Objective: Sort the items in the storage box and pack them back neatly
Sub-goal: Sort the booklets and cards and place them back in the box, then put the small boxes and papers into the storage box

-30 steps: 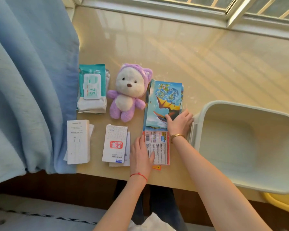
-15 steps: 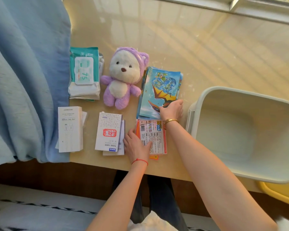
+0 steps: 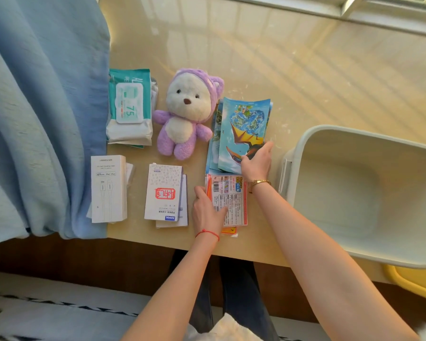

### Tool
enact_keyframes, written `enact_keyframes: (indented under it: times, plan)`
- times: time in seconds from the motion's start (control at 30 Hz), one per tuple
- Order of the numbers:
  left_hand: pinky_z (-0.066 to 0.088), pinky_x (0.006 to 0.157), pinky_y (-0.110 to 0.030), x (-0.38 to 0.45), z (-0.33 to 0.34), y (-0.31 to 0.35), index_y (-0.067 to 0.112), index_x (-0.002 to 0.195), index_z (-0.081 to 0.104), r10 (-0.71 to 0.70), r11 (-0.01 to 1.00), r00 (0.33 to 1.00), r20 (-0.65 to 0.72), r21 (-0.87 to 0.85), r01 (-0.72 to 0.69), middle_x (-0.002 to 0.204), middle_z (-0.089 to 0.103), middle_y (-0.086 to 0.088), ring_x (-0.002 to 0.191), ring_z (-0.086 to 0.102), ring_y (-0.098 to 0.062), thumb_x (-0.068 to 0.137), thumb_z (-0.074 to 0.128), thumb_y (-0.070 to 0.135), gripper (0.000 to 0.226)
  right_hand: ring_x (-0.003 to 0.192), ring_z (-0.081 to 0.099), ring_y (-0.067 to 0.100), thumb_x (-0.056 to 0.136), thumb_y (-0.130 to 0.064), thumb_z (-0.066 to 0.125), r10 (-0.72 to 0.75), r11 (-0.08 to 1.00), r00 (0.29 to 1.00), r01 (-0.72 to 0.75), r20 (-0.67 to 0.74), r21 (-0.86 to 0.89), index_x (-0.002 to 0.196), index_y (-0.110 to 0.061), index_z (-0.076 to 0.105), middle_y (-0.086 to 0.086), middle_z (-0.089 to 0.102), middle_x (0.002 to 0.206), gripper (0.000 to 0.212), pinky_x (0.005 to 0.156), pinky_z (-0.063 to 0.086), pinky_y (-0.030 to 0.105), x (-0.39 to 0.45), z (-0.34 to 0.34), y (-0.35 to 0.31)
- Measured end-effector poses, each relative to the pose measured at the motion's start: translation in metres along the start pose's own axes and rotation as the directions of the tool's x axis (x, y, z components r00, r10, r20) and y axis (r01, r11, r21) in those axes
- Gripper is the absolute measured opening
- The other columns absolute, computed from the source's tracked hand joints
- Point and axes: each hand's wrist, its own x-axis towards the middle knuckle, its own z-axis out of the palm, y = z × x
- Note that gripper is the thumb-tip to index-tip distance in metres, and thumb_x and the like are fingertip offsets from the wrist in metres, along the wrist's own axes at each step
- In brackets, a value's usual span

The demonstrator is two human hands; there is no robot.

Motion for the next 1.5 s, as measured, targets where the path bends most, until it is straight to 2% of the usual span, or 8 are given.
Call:
enact_keyframes:
  times: [0.17,0.37,0.63,0.87,1.0,1.13,1.33,1.5]
  plan:
    - [0.046,0.06,-0.009,-0.004,-0.02,0.002,0.016,0.108,0.039,-0.023,0.979,0.996,0.085,-0.2,0.039,0.114,0.066,-0.005,0.101,0.066,-0.017,0.074,0.078,0.009,0.052,0.085,0.052,0.017,0.082,0.002,0.062,0.037,0.991,0.998,-0.043,0.054,0.126,0.12,-0.005,0.037,-0.001,0.05,0.095,0.045,0.072,0.043,0.027,-0.006,-0.011,-0.009]
    - [0.056,0.079,-0.028,-0.006,-0.055,-0.006,0.019,0.116,0.056,0.047,0.948,0.982,0.181,-0.317,0.013,0.111,0.067,0.002,0.099,0.064,-0.01,0.077,0.075,0.012,0.043,0.085,0.054,0.017,0.083,-0.001,0.061,0.021,0.975,0.998,-0.032,0.053,0.218,0.119,-0.008,0.037,-0.002,0.054,0.097,0.045,0.072,0.042,0.026,-0.017,-0.034,-0.032]
    - [0.056,0.075,-0.024,-0.017,-0.12,0.025,0.021,0.117,0.057,0.17,0.903,0.954,0.246,-0.428,-0.05,0.109,0.067,0.008,0.096,0.064,-0.002,0.079,0.073,0.01,0.043,0.091,0.058,0.015,0.079,-0.002,0.066,-0.137,0.907,0.988,0.155,-0.074,0.392,0.117,-0.01,0.039,-0.002,0.055,0.099,0.048,0.083,0.051,0.028,-0.041,-0.105,-0.062]
    - [0.056,0.08,-0.03,-0.043,-0.131,0.09,0.019,0.117,0.055,0.295,0.878,0.899,0.325,-0.462,-0.121,0.11,0.068,0.005,0.1,0.065,-0.009,0.076,0.075,0.009,0.046,0.09,0.059,0.006,0.079,-0.003,0.069,-0.073,0.835,0.969,0.189,-0.237,0.517,0.123,-0.008,0.04,0.0,0.058,0.104,0.053,0.077,0.05,0.013,-0.056,-0.21,-0.035]
    - [0.056,0.074,-0.022,-0.061,-0.11,0.12,0.011,0.121,0.053,0.316,0.871,0.894,0.319,-0.47,-0.14,0.113,0.067,-0.002,0.098,0.065,-0.01,0.076,0.074,0.003,0.05,0.087,0.058,0.015,0.078,-0.001,0.07,-0.018,0.828,0.955,0.18,-0.296,0.531,0.117,-0.006,0.042,0.004,0.057,0.098,0.049,0.072,0.048,0.02,-0.06,-0.267,0.008]
    - [0.055,0.065,-0.017,-0.079,-0.081,0.148,0.011,0.119,0.053,0.313,0.867,0.908,0.279,-0.474,-0.153,0.108,0.067,0.001,0.093,0.064,-0.006,0.077,0.074,0.003,0.048,0.093,0.06,0.018,0.078,0.0,0.071,-0.028,0.861,0.974,0.138,-0.224,0.489,0.121,-0.009,0.043,0.008,0.059,0.106,0.052,0.076,0.051,0.024,-0.057,-0.313,0.055]
    - [0.055,0.076,-0.023,-0.098,-0.009,0.184,0.022,0.113,0.052,0.313,0.886,0.914,0.26,-0.427,-0.181,0.105,0.065,0.008,0.094,0.064,-0.006,0.078,0.073,0.005,0.045,0.1,0.057,0.018,0.079,0.004,0.07,-0.068,0.93,0.996,0.083,-0.054,0.359,0.114,-0.015,0.041,0.0,0.055,0.103,0.05,0.085,0.05,0.033,-0.046,-0.343,0.119]
    - [0.054,0.083,-0.027,-0.103,0.056,0.19,0.022,0.112,0.053,0.302,0.93,0.914,0.27,-0.293,-0.22,0.108,0.066,0.004,0.096,0.063,-0.008,0.079,0.071,0.004,0.042,0.103,0.056,0.014,0.081,-0.003,0.07,-0.038,0.97,0.994,0.012,0.102,0.244,0.119,-0.013,0.041,0.002,0.057,0.109,0.049,0.086,0.048,0.028,-0.03,-0.335,0.163]
